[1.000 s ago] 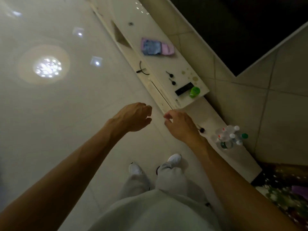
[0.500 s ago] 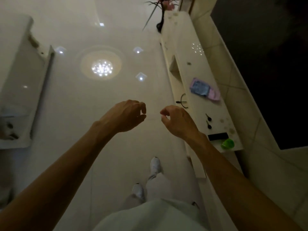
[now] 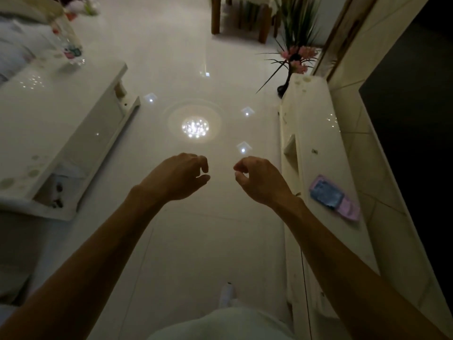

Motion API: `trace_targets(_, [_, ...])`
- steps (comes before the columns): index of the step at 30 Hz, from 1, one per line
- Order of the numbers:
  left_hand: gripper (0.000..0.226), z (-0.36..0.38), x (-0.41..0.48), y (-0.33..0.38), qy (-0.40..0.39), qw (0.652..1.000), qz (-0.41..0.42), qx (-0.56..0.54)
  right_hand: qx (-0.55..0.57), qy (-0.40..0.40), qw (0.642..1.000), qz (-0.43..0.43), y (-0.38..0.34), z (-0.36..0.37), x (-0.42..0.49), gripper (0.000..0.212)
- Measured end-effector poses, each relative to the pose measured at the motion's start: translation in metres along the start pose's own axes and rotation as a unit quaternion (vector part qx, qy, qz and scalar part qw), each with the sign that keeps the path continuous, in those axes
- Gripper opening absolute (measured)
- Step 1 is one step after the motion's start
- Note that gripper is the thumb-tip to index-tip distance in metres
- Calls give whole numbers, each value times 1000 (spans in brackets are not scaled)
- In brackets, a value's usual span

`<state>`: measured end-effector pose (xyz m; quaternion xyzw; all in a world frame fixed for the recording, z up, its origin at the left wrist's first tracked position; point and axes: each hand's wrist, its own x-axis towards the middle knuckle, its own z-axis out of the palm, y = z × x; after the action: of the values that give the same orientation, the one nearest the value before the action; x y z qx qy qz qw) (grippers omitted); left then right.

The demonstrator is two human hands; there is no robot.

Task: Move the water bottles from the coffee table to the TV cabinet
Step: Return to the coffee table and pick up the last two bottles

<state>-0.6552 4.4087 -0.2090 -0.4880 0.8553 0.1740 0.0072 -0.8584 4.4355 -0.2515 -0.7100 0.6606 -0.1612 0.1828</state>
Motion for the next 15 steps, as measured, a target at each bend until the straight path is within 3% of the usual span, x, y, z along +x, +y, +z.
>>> trace_targets(6, [30,-20,18,-16,17,999,-32,-14,-9,-9,999,-30,-3,-9,48,26])
trace_targets(15, [31,-36,51,-106,15,997,-72,-14,-26,-39,997,-67,-52,23,143,25])
